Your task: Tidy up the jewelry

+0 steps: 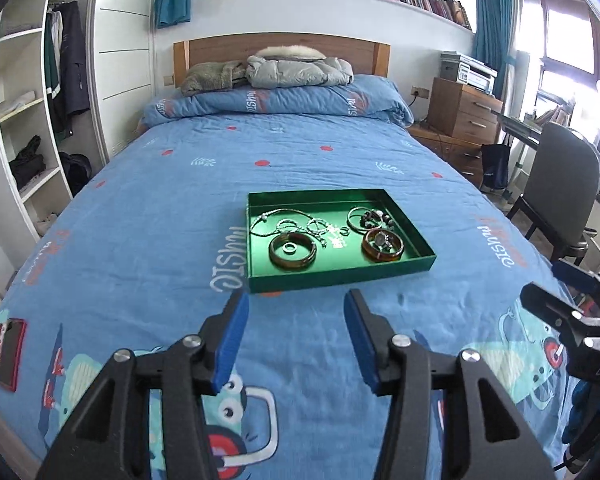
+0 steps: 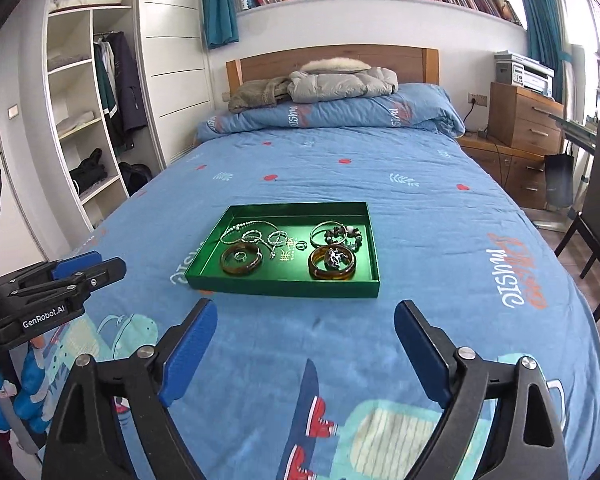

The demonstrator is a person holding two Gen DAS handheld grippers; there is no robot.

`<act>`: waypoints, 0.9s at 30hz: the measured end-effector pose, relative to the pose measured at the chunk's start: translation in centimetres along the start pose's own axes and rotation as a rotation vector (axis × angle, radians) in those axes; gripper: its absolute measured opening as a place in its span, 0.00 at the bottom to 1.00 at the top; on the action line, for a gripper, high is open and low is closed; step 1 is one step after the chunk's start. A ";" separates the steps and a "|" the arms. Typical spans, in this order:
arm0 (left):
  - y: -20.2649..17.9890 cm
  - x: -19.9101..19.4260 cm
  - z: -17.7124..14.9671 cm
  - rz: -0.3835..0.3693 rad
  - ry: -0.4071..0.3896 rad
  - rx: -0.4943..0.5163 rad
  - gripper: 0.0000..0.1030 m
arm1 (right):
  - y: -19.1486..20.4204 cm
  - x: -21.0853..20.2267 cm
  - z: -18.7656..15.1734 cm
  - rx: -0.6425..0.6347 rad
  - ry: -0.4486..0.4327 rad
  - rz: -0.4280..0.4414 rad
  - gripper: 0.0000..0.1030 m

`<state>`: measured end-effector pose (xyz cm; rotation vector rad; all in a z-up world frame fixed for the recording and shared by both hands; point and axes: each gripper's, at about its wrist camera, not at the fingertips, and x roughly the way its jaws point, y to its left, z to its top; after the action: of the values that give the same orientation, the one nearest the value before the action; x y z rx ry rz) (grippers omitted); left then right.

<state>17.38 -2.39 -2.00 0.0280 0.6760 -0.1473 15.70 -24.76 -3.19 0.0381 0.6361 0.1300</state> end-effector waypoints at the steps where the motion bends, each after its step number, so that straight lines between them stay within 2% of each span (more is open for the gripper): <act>1: -0.1 -1.0 -0.6 0.024 -0.008 0.011 0.46 | 0.2 -1.1 -0.6 -0.007 -0.010 -0.013 0.93; 4: 0.0 -3.9 -2.3 0.072 -0.034 0.022 0.47 | 0.7 -3.8 -1.9 -0.018 -0.031 -0.035 0.99; 14: 1.0 -11.5 -6.1 0.112 -0.114 0.020 0.47 | 2.2 -9.8 -4.6 -0.042 -0.109 -0.071 1.00; 21: 1.3 -14.1 -7.5 0.130 -0.161 0.014 0.49 | 2.0 -11.2 -6.3 -0.028 -0.122 -0.099 1.00; 27: 1.1 -14.7 -8.4 0.141 -0.187 0.017 0.54 | 1.0 -11.6 -7.2 -0.009 -0.138 -0.140 1.00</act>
<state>1.04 1.22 0.58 0.0770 0.4840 -0.0189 2.04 -25.30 -2.05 -0.0059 0.4983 -0.0049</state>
